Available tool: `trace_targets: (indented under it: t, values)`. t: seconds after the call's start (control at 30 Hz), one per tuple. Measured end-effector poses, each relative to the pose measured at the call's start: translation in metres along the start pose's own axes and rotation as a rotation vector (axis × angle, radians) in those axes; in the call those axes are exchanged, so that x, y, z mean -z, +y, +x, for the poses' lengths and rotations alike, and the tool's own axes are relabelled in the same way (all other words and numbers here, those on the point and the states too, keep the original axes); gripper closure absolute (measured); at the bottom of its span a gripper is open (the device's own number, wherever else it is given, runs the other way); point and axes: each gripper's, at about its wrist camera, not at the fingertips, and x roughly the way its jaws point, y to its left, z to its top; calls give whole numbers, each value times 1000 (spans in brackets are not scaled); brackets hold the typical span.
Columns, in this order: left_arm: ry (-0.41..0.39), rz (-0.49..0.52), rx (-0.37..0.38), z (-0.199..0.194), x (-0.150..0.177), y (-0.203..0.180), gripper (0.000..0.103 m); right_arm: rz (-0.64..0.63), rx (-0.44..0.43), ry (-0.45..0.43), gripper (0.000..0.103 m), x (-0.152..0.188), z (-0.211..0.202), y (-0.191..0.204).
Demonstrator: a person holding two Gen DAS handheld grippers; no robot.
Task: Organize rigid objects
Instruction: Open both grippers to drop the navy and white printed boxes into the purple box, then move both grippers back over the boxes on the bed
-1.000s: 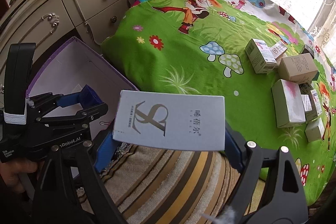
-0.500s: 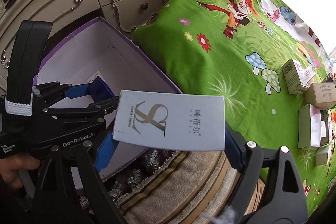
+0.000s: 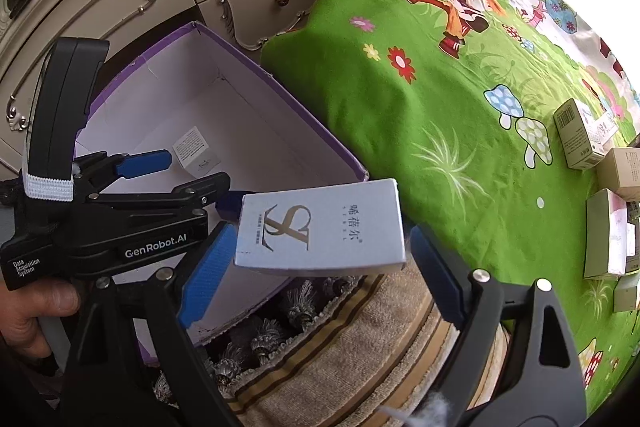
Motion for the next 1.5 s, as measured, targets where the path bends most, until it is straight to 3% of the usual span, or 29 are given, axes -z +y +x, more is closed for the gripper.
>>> trace_targets:
  t: [0.27,0.7,1.0,1.5]
  values:
    - [4,0,-13,-2,-1,-2,29,45,-19,-13,13,6,-5,-9]
    - [-34,25,-2,-20,-7,-28,29,191,4,-47,12,22,-27,-59]
    - [-42,115,63,-28,-11,-83,29,282,82,-92,13,44,-54,-113]
    - [2,323,167,-25,-4,-199,27,560,169,-141,12,113,-90,-224]
